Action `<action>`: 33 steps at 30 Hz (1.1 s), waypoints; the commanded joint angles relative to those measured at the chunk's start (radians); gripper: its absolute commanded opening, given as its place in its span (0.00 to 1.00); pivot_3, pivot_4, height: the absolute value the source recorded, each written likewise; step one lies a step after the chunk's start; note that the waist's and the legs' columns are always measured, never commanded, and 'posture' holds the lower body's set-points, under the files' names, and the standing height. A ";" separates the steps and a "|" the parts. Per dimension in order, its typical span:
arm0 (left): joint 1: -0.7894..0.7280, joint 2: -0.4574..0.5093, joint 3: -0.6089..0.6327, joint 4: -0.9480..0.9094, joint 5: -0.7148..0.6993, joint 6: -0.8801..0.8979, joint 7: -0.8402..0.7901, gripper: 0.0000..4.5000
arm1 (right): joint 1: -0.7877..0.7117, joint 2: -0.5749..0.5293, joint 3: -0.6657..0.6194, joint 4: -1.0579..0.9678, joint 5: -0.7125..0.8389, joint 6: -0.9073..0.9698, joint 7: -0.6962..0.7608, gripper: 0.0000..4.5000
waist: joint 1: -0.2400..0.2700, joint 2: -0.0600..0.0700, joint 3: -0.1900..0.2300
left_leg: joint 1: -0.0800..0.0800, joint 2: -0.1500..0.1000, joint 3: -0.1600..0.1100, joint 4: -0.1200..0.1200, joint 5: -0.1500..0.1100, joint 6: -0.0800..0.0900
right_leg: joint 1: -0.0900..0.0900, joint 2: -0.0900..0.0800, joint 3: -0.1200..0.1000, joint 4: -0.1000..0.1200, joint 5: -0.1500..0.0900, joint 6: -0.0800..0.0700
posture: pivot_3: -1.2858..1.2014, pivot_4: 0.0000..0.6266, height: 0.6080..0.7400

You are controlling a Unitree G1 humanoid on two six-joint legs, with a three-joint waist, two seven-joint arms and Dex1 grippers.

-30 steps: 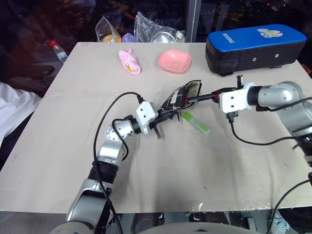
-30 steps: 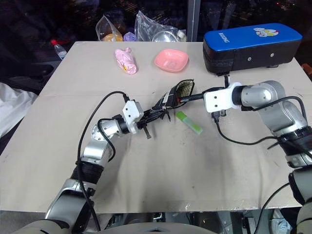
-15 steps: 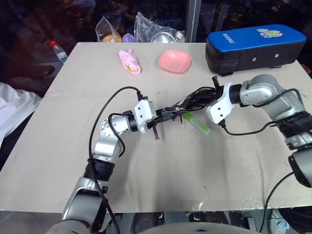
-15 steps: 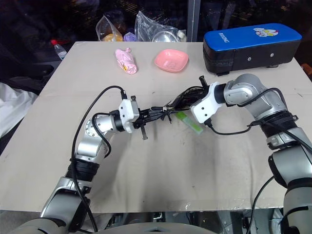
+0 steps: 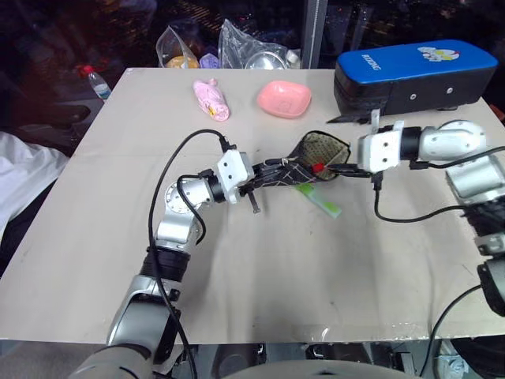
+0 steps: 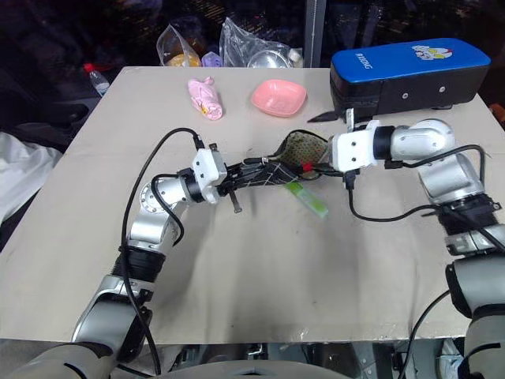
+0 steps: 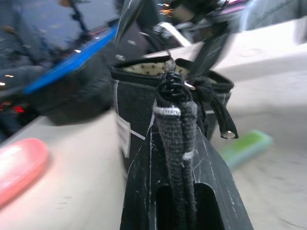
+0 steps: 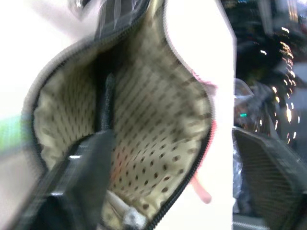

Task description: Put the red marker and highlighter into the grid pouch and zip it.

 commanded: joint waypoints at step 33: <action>-0.010 -0.008 0.028 -0.013 0.006 -0.023 0.082 0.00 | 0.558 0.063 -0.149 -0.679 0.256 1.157 -0.447 0.16 | 0.006 -0.001 -0.001 | -0.001 -0.005 -0.003 0.001 0.000 0.000 | 0.001 0.001 -0.001 -0.001 0.000 0.000 | 0.52 0.24 0.98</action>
